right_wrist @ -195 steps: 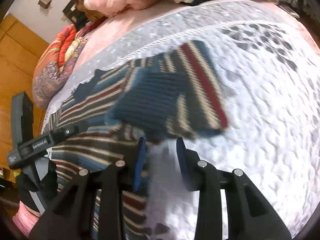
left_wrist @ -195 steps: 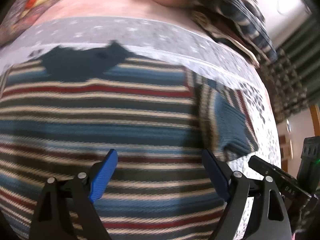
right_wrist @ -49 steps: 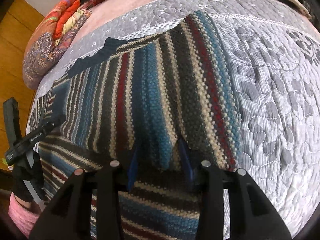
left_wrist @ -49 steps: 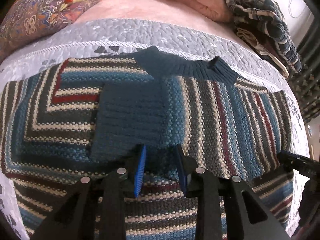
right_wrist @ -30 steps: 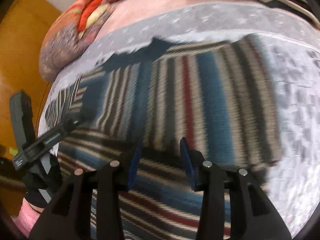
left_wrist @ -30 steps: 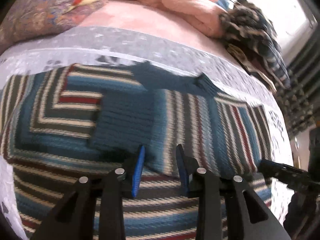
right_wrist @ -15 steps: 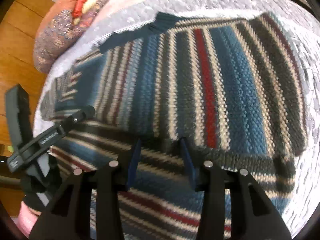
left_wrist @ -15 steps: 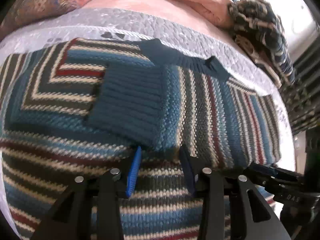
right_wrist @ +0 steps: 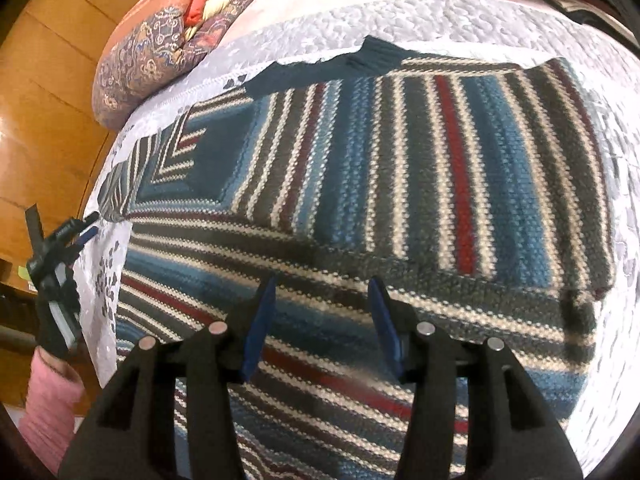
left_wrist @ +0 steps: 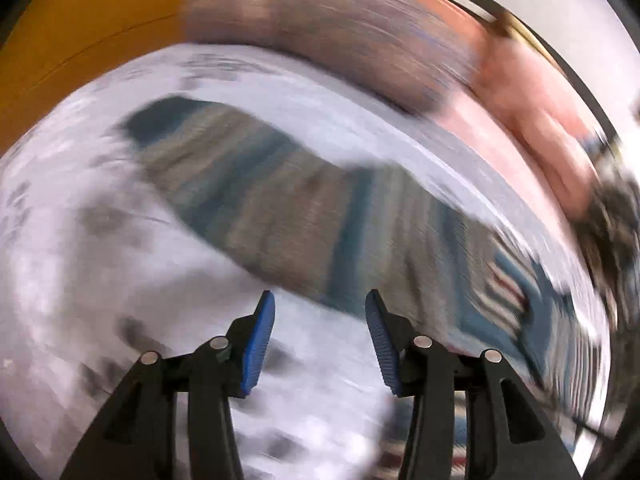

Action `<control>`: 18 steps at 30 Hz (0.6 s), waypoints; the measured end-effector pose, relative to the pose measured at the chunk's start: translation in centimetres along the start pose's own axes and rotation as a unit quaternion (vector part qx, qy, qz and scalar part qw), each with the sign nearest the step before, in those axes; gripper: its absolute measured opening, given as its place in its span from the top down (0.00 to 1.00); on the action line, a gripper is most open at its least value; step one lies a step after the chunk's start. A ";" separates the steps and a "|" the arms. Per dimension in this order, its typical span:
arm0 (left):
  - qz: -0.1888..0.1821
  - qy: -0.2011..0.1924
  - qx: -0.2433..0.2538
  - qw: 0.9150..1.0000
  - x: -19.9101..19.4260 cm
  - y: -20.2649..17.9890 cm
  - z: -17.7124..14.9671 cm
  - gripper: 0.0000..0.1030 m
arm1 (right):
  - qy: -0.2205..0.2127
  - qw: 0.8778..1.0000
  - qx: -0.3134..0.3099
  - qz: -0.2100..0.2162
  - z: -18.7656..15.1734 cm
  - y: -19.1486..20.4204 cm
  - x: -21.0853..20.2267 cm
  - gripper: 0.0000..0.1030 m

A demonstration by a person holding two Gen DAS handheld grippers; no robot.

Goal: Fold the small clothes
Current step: 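Move the left tool to the other sleeve cuff and close on it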

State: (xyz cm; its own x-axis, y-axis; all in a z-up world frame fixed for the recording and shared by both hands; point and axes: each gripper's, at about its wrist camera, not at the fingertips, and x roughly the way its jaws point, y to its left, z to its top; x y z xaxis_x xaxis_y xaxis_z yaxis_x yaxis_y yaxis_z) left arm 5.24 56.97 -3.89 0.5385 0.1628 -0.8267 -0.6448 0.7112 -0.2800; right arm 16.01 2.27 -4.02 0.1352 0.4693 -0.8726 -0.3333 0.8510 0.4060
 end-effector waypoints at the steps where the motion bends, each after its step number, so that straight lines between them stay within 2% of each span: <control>1: 0.005 -0.003 -0.027 1.000 0.5 2.0 1.2 0.53 | 0.001 1.000 -0.001 -0.001 0.1 0.2 0.3 0.53; 4: 0.002 -0.006 -0.080 0.997 2.0 5.9 3.6 0.53 | 0.007 1.000 -0.005 -0.004 0.1 0.5 1.0 0.53; 10: -0.065 0.011 -0.162 0.985 5.8 10.2 6.2 0.51 | 0.014 0.999 -0.011 -0.026 0.1 0.4 2.1 0.53; 13: -0.093 0.003 -0.198 0.976 6.9 11.2 6.4 0.49 | 0.017 0.999 -0.013 -0.030 0.1 0.4 2.7 0.52; 18: -0.113 -0.005 -0.204 0.972 7.1 12.0 7.1 0.49 | 0.015 0.998 -0.030 -0.045 0.1 1.2 3.4 0.49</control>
State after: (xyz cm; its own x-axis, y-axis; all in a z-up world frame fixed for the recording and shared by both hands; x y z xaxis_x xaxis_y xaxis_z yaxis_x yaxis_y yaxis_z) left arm 5.20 71.50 -9.61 0.6951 0.0416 -0.7178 -0.6703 0.3985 -0.6260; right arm 16.16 4.87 -6.46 0.1402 0.3833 -0.9129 -0.3756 0.8737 0.3092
